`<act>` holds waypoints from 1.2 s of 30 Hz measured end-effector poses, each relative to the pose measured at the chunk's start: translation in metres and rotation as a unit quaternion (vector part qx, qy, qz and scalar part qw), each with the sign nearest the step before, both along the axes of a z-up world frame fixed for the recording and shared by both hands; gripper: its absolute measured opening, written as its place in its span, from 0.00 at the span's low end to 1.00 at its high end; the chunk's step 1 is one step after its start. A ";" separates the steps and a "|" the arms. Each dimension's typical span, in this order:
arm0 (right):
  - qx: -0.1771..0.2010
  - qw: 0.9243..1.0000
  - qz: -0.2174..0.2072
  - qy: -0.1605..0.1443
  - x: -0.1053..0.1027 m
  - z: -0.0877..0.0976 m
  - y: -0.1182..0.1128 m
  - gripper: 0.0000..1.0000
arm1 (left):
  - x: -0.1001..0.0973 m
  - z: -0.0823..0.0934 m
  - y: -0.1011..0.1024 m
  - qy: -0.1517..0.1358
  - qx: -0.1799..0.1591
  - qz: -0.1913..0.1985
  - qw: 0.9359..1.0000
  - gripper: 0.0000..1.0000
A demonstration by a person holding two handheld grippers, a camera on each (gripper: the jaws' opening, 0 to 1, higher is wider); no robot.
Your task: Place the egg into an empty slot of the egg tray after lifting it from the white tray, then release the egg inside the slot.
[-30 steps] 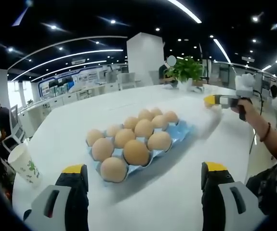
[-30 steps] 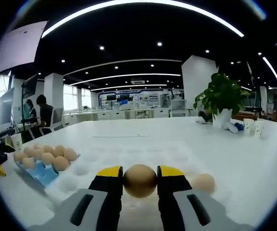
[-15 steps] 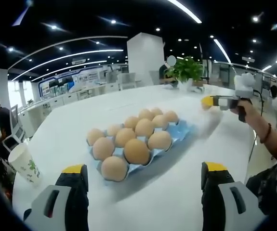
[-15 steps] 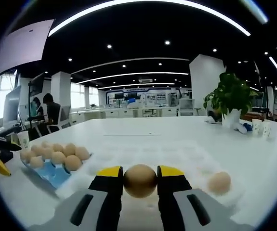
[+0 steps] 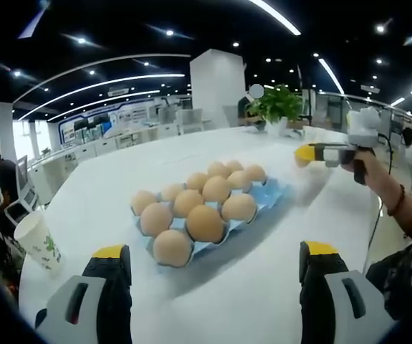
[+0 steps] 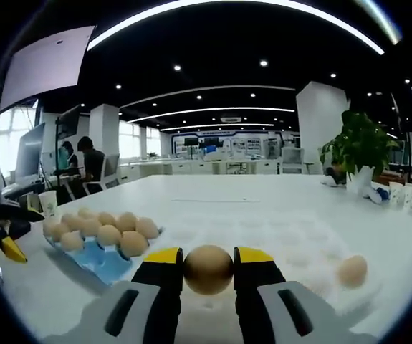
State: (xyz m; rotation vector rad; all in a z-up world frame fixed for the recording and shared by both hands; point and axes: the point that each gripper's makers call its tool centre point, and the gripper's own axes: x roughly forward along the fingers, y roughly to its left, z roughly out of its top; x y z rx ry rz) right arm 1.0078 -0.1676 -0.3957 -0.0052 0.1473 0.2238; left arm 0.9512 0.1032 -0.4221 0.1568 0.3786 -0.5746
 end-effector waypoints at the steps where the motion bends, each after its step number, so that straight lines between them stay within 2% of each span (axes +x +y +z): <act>1: -0.001 1.000 0.004 0.000 0.000 0.000 0.003 0.29 | 0.000 0.000 0.000 0.000 0.000 0.001 1.000 1.00; 13: 0.009 0.999 0.038 0.007 0.001 0.000 0.026 0.29 | 0.000 -0.001 0.004 0.002 0.000 0.005 1.000 1.00; 36: 0.002 0.996 0.094 0.007 0.000 0.002 0.075 0.29 | 0.000 -0.003 0.007 0.003 -0.003 0.007 1.000 0.99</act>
